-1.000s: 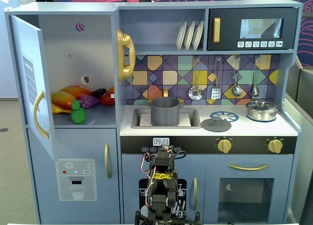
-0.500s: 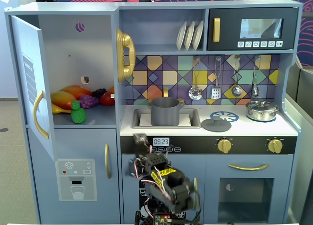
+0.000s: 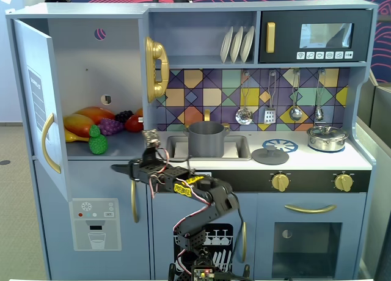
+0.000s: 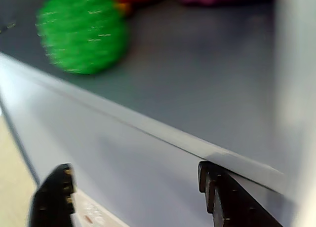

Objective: Pick up the green pineapple from the left cabinet and place it in the gray recipient

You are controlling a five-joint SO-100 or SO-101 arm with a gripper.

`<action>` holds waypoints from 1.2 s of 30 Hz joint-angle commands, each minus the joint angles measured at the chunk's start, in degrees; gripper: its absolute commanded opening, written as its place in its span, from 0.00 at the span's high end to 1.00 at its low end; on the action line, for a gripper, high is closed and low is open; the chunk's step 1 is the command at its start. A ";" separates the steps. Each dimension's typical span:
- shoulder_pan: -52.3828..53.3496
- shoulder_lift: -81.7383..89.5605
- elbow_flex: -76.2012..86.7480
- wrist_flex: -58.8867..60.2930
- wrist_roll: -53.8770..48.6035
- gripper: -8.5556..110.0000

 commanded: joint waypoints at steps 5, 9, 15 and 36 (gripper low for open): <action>-2.81 -5.71 -13.36 -7.12 -5.36 0.65; -3.08 -4.66 -14.50 -7.38 -6.94 0.66; -0.88 9.32 -2.37 -2.99 -6.68 0.68; -4.48 -13.18 -24.08 -3.34 -5.36 0.66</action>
